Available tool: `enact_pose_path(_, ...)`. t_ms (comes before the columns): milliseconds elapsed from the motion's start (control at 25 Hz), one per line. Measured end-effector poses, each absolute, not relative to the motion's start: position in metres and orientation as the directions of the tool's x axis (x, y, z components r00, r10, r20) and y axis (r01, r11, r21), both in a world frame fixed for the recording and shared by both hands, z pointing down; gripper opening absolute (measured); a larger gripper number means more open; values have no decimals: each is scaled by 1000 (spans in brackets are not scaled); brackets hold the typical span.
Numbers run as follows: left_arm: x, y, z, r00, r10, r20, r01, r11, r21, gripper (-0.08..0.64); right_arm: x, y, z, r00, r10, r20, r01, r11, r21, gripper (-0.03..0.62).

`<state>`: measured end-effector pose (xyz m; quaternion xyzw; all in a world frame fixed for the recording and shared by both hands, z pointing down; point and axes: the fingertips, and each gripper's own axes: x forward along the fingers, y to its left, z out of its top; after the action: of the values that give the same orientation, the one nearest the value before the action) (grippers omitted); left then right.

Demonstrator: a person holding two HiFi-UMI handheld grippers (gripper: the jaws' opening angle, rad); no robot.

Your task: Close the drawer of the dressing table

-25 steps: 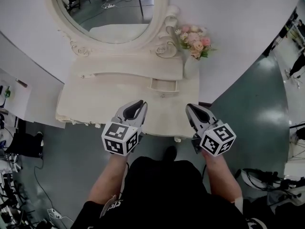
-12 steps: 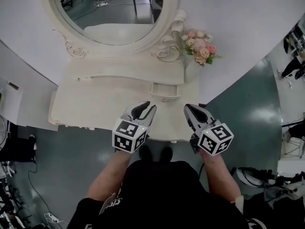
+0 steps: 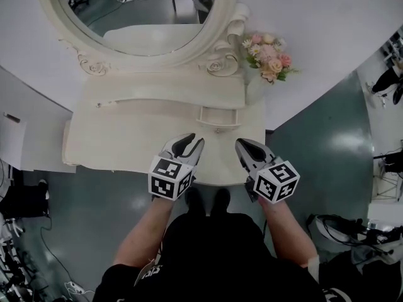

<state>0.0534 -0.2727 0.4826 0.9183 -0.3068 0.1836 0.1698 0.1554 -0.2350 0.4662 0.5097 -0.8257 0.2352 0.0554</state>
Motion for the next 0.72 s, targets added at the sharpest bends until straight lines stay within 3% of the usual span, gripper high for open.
enact_pose_path(720,36,-284,520,736,-524,429,-660,-697,281,103,125,-279,558,-474,-712,519,-879,341,-334,72)
